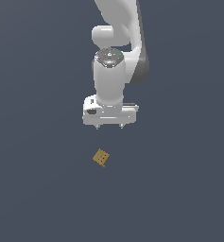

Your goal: Pick up the object and move it to a goal position.

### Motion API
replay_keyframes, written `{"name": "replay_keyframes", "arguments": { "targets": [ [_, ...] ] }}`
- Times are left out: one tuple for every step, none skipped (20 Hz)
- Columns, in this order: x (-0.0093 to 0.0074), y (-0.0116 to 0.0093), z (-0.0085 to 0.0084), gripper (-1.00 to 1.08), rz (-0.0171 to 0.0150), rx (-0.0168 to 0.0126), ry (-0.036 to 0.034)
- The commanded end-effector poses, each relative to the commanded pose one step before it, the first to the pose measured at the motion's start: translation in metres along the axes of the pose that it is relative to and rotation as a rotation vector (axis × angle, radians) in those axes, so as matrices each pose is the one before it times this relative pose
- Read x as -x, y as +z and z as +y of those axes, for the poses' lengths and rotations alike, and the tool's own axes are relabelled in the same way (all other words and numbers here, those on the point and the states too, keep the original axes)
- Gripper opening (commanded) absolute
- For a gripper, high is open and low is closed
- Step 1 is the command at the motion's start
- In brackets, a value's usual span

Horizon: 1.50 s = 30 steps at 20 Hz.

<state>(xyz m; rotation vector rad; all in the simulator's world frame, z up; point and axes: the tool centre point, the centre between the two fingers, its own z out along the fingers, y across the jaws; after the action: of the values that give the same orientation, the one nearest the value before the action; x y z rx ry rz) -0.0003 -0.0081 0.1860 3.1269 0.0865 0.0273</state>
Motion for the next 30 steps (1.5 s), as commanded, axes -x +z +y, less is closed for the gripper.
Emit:
{"name": "replay_keyframes", "arguments": {
  "targets": [
    [-0.00147, 0.00219, 0.00069, 1.00, -0.00095, 0.00095, -0.01896],
    [-0.00087, 0.00118, 0.00040, 1.00, -0.00038, 0.00049, -0.01066],
    [-0.00098, 0.00137, 0.00051, 1.00, -0.00040, 0.00051, -0.01192],
    [-0.00109, 0.00155, 0.00059, 1.00, -0.00043, 0.00052, -0.01325],
    [-0.00118, 0.00171, 0.00067, 1.00, -0.00048, 0.00054, -0.01458],
    [-0.00127, 0.00186, 0.00073, 1.00, -0.00054, 0.00057, -0.01597],
    [-0.00135, 0.00202, 0.00079, 1.00, -0.00059, 0.00057, -0.01735],
    [-0.00143, 0.00220, 0.00089, 1.00, -0.00063, 0.00056, -0.01867],
    [-0.00150, 0.00238, 0.00098, 1.00, -0.00067, 0.00053, -0.02000],
    [-0.00157, 0.00256, 0.00108, 1.00, -0.00071, 0.00049, -0.02132],
    [-0.00162, 0.00273, 0.00117, 1.00, -0.00074, 0.00044, -0.02267],
    [-0.00167, 0.00292, 0.00128, 1.00, -0.00076, 0.00038, -0.02399],
    [-0.00171, 0.00310, 0.00138, 1.00, -0.00078, 0.00030, -0.02531],
    [-0.00172, 0.00326, 0.00149, 1.00, -0.00078, 0.00021, -0.02636],
    [-0.00166, 0.00329, 0.00153, 1.00, -0.00074, 0.00010, -0.02644],
    [-0.00160, 0.00332, 0.00157, 1.00, -0.00069, 0.00000, -0.02640],
    [-0.00153, 0.00334, 0.00160, 1.00, -0.00064, -0.00010, -0.02636],
    [-0.00146, 0.00336, 0.00164, 1.00, -0.00059, -0.00019, -0.02632],
    [-0.00139, 0.00338, 0.00166, 1.00, -0.00053, -0.00028, -0.02628],
    [-0.00132, 0.00340, 0.00169, 1.00, -0.00046, -0.00037, -0.02624],
    [-0.00125, 0.00341, 0.00172, 1.00, -0.00039, -0.00045, -0.02619],
    [-0.00117, 0.00343, 0.00175, 1.00, -0.00032, -0.00053, -0.02614],
    [-0.00110, 0.00345, 0.00176, 1.00, -0.00024, -0.00060, -0.02610],
    [-0.00103, 0.00347, 0.00179, 1.00, -0.00016, -0.00067, -0.02604],
    [-0.00095, 0.00348, 0.00180, 1.00, -0.00007, -0.00073, -0.02600],
    [-0.00088, 0.00350, 0.00182, 1.00, 0.00001, -0.00079, -0.02595],
    [-0.00080, 0.00351, 0.00183, 1.00, 0.00010, -0.00084, -0.02590],
    [-0.00072, 0.00353, 0.00184, 1.00, 0.00020, -0.00089, -0.02584],
    [-0.00065, 0.00354, 0.00184, 1.00, 0.00029, -0.00093, -0.02579],
    [-0.00057, 0.00355, 0.00185, 1.00, 0.00039, -0.00096, -0.02572]
  ]
}}
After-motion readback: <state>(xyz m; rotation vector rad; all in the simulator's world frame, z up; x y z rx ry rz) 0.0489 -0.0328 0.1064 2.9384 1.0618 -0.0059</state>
